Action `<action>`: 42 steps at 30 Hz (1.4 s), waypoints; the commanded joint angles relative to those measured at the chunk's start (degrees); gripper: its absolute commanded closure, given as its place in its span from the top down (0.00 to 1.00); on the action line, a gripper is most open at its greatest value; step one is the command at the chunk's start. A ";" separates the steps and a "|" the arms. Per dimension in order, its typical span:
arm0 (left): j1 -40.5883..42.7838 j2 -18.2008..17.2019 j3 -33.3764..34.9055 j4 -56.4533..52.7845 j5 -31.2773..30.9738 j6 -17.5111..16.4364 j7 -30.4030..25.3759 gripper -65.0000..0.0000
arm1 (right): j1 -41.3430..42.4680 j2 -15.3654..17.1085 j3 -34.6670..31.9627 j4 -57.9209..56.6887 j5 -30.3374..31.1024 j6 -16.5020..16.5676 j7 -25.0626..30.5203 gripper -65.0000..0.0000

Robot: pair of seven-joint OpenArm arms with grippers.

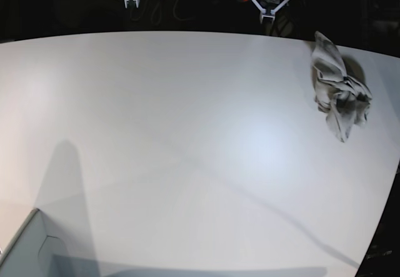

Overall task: Layout the t-shirt on the table in an organized manner, then fold the t-shirt properly
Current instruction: 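Move both grippers from rest toward the crumpled beige t-shirt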

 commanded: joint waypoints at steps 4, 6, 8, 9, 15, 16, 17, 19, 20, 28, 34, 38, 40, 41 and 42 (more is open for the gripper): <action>0.04 -0.04 0.12 0.25 0.08 0.27 -0.14 0.00 | 0.01 0.36 -0.06 0.07 0.19 0.95 -0.23 0.00; 0.04 -0.04 0.12 0.25 0.08 0.27 -0.14 0.00 | 0.01 0.54 0.03 0.07 0.19 0.95 -0.23 0.00; 0.13 -0.04 0.03 0.25 -0.01 0.27 -0.14 0.00 | 0.01 0.63 0.03 0.07 0.19 0.95 -0.23 0.00; 0.22 -0.04 -0.05 0.25 -0.10 0.27 -0.14 0.00 | 0.01 0.63 0.03 0.07 0.19 0.95 -0.23 0.00; 1.80 -0.04 -0.23 0.43 -0.10 0.27 -0.58 0.00 | -0.08 0.71 0.03 0.07 0.19 0.95 -0.06 0.00; 2.15 -0.04 -0.23 0.43 -0.10 0.27 -0.58 0.00 | -0.08 0.71 0.03 0.07 0.19 0.95 -0.06 0.00; 2.33 -0.04 -0.23 0.43 -0.10 0.27 -0.58 0.00 | -0.08 0.71 0.03 0.07 0.19 0.95 -0.14 0.00; 2.33 -0.04 -0.23 0.43 -0.10 0.27 -0.58 0.00 | -0.08 0.71 0.03 0.07 0.19 0.95 -0.23 0.00; 2.33 -0.04 -0.23 0.43 -0.10 0.27 -0.58 0.00 | -0.08 0.71 0.03 0.07 0.19 0.95 -0.23 0.00; 4.53 -0.39 -0.23 1.05 -0.10 0.18 -0.84 0.00 | -2.01 0.71 -0.14 0.51 0.19 0.95 0.21 0.00; 17.36 -4.35 -0.32 22.67 -0.19 0.18 -0.32 0.00 | -12.47 2.12 -0.14 16.69 0.19 1.04 -0.32 0.00; 26.59 -6.99 -0.32 39.46 -4.06 0.18 -0.14 0.00 | -22.41 3.97 -0.14 32.60 0.19 1.04 -0.41 0.00; 30.20 -8.92 -0.32 45.88 -7.92 0.18 -0.05 0.00 | -27.33 4.58 -0.14 41.13 0.19 1.04 -0.50 0.00; 31.43 -9.71 -0.32 48.17 -9.42 0.18 -0.05 0.00 | -29.35 4.93 -0.14 44.91 0.19 1.04 -0.85 0.00; 32.92 -10.50 -0.23 50.72 -11.18 0.18 -0.05 0.00 | -31.55 5.20 -0.14 49.39 0.19 1.04 -1.64 0.00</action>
